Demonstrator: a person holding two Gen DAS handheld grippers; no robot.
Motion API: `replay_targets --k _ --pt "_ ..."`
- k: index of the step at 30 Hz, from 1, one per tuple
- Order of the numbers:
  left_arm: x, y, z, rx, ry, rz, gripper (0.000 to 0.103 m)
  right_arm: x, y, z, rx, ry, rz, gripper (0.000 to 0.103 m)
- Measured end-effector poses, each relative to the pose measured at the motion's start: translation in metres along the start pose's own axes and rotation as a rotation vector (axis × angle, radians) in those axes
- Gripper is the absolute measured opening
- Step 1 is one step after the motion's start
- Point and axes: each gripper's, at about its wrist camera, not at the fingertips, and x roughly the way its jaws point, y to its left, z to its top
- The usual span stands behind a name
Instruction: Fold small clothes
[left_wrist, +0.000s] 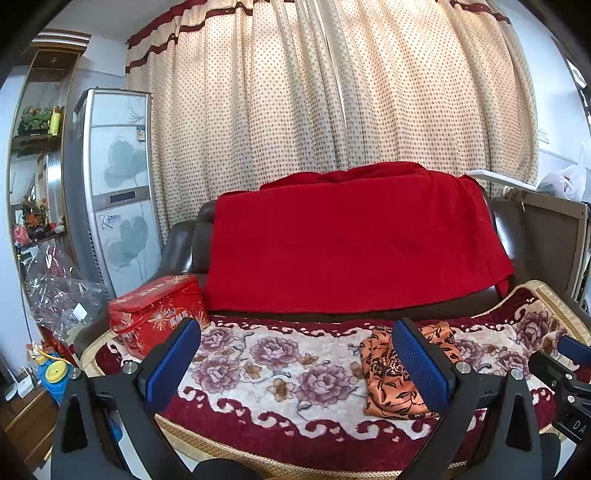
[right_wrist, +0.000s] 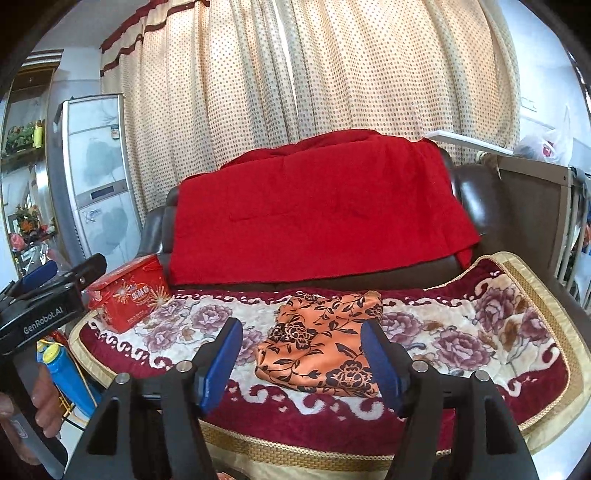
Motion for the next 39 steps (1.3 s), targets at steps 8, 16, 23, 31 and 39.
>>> replay_targets --k 8,16,23,31,39 --pt "-0.007 0.003 0.003 -0.002 -0.009 0.003 0.103 -0.004 0.001 0.002 -0.001 -0.016 0.003 0.07" --pt "-0.011 0.006 0.004 -0.003 -0.006 -0.008 0.103 -0.01 0.006 0.006 -0.007 -0.03 -0.007 0.07" --pt "-0.022 0.012 0.008 -0.02 -0.033 -0.01 0.103 -0.019 0.012 0.01 -0.028 -0.055 -0.02 0.07" --pt "-0.029 0.013 0.009 -0.016 -0.049 -0.03 0.103 -0.022 0.014 0.011 -0.034 -0.061 -0.023 0.07" --pt "-0.031 0.015 0.008 -0.016 -0.055 -0.036 0.103 -0.025 0.015 0.014 -0.037 -0.075 -0.035 0.07"
